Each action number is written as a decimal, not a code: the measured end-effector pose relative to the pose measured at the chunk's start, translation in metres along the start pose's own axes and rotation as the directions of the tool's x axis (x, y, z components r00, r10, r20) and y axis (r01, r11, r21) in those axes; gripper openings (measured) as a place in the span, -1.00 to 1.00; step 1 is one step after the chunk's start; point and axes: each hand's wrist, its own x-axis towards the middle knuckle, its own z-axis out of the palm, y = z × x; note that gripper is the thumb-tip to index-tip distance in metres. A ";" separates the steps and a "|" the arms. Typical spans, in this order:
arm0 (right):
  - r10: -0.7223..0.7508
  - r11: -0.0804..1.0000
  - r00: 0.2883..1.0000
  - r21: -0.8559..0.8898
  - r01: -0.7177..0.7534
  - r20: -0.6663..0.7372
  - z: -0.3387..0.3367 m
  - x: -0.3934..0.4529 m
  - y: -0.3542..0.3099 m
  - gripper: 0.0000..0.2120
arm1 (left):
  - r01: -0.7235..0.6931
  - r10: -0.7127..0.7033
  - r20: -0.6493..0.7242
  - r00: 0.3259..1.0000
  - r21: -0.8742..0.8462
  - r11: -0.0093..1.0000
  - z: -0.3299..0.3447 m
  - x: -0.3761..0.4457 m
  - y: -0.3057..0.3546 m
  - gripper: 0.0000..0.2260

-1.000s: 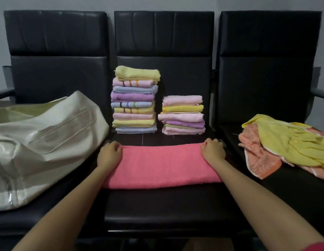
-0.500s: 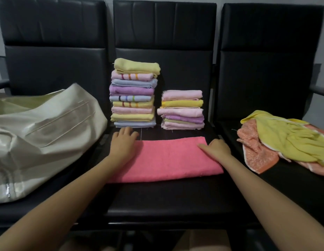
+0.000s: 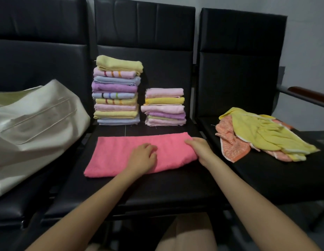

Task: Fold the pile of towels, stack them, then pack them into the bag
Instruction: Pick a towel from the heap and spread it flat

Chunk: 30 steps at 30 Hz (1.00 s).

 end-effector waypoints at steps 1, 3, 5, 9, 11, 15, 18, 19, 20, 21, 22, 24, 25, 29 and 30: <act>0.007 0.998 1.000 0.065 -0.009 0.024 0.006 -0.002 -0.011 -0.78 | 0.004 -0.022 -0.099 0.995 -0.175 0.985 -0.001 -0.001 -0.004 -0.58; -0.037 0.992 0.997 0.124 0.029 0.065 0.021 -0.004 -0.031 -0.78 | 0.086 -0.226 -0.200 0.953 -0.539 0.838 -0.008 -0.002 -0.009 -0.71; -0.094 0.986 0.988 0.149 0.076 0.119 0.038 -0.011 -0.047 -0.76 | 0.155 -0.429 -0.102 0.897 -0.837 0.525 -0.016 0.000 -0.011 -0.74; -0.146 0.988 0.916 0.001 0.157 0.373 0.066 -0.030 -0.052 -0.72 | 0.248 -0.489 0.081 0.869 -0.925 0.287 -0.027 -0.002 -0.016 -0.66; -0.179 0.973 0.893 -0.062 0.224 0.414 0.074 -0.032 -0.040 -0.72 | 0.304 -0.463 0.011 0.887 -0.767 0.565 -0.025 -0.004 -0.022 -0.56; -0.337 0.855 0.921 -0.345 0.386 0.195 0.074 -0.019 -0.003 -0.76 | 0.296 -0.406 -0.064 0.912 -0.582 0.758 -0.024 -0.003 -0.017 -0.51; -0.285 0.830 0.941 -0.444 0.337 0.181 0.072 -0.016 0.016 -0.61 | 0.281 -0.415 -0.098 0.905 -0.594 0.754 -0.027 0.000 -0.015 -0.58; -0.273 0.820 0.942 -0.466 0.333 0.193 0.073 -0.015 0.018 -0.57 | 0.277 -0.422 -0.095 0.902 -0.622 0.732 -0.029 0.003 -0.014 -0.56; -0.269 0.795 0.939 -0.501 0.342 0.213 0.075 -0.015 0.018 -0.54 | 0.286 -0.432 -0.076 0.899 -0.646 0.708 -0.034 0.007 -0.014 -0.54; -0.267 0.758 0.935 -0.548 0.353 0.233 0.077 -0.015 0.018 -0.51 | 0.296 -0.434 -0.060 0.899 -0.646 0.704 -0.038 0.011 -0.015 -0.53; -0.266 0.725 0.933 -0.588 0.360 0.243 0.078 -0.015 0.018 -0.48 | 0.308 -0.427 -0.051 0.903 -0.615 0.726 -0.042 0.014 -0.016 -0.53; -0.273 0.677 0.928 -0.635 0.372 0.252 0.080 -0.016 0.017 -0.47 | 0.302 -0.350 -0.040 0.936 -0.420 0.856 -0.046 0.016 -0.021 -0.56; -0.268 0.656 0.929 -0.658 0.370 0.255 0.080 -0.016 0.018 -0.47 | 0.280 -0.292 -0.030 0.956 -0.212 0.937 -0.044 0.013 -0.023 -0.60; -0.195 0.597 0.950 -0.740 0.311 0.242 0.086 -0.016 0.015 -0.43 | 0.217 -0.232 0.012 0.973 0.310 0.926 -0.026 0.000 -0.034 -0.53; -0.172 0.616 0.959 -0.736 0.282 0.224 0.087 -0.016 0.013 -0.42 | 0.214 -0.231 0.025 0.973 0.291 0.932 -0.026 0.001 -0.034 -0.51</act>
